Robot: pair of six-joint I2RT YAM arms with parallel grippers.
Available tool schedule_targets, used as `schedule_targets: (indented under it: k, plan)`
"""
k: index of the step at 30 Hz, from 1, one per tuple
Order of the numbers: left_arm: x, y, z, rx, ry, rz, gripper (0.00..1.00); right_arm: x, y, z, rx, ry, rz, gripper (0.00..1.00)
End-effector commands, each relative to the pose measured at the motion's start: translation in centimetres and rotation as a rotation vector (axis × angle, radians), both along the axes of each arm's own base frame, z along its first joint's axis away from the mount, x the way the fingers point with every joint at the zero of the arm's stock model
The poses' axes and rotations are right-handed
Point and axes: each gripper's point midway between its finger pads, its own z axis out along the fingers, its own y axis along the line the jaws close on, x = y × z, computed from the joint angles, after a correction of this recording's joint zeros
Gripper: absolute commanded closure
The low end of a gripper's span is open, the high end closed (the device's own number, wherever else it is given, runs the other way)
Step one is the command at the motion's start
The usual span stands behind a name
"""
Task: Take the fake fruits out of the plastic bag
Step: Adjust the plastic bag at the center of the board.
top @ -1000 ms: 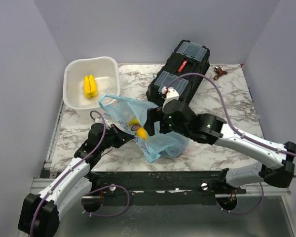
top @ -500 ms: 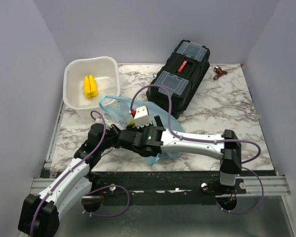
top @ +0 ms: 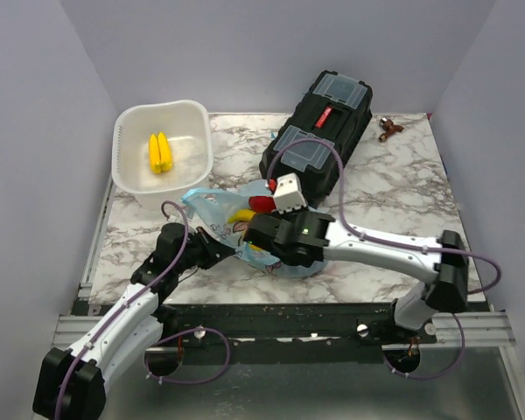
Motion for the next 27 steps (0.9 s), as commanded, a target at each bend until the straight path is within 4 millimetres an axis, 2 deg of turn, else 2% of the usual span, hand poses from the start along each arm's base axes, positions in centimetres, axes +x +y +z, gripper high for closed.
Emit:
schedule_targets:
  k: [1,4,6,8,12,14,15,17,21,25,27]
  plan:
    - [-0.4,2.8,-3.4,0.114,0.045,0.056,1.00,1.2,-2.2,3.3,0.057,-0.028,0.100,0.99]
    - [-0.1,3.9,-3.2,0.143,0.032,0.073,1.00,2.1,-3.6,4.5,0.140,-0.026,0.124,0.99]
    - [0.1,4.5,-2.8,0.166,0.016,0.074,1.00,2.0,-3.3,5.4,0.184,-0.022,0.192,0.99]
    - [0.3,4.5,-2.0,0.169,-0.007,0.042,1.00,1.4,-1.8,5.3,0.241,0.016,0.270,0.99]
    - [-0.2,2.9,0.4,0.114,-0.041,-0.081,0.99,-0.2,2.0,2.8,0.344,0.157,0.391,0.99]
    - [-0.8,2.1,1.6,0.070,-0.055,-0.140,0.89,-0.8,3.2,1.6,0.367,0.217,0.415,0.97]
    - [-1.2,1.8,2.0,0.051,-0.056,-0.163,0.80,-1.0,3.5,1.3,0.372,0.237,0.418,0.94]
    - [-2.1,1.3,2.8,0.014,-0.060,-0.193,0.64,-1.4,3.8,1.5,0.380,0.269,0.420,0.81]
    - [-4.2,0.9,4.5,-0.036,-0.105,-0.241,0.42,-2.6,3.1,4.3,0.394,0.310,0.437,0.44]
    - [-6.2,0.9,7.0,-0.062,-0.171,-0.286,0.28,-4.8,2.2,7.0,0.468,0.334,0.497,0.19]
    - [-7.1,0.7,8.5,-0.080,-0.211,-0.317,0.24,-5.5,1.4,7.5,0.503,0.343,0.474,0.12]
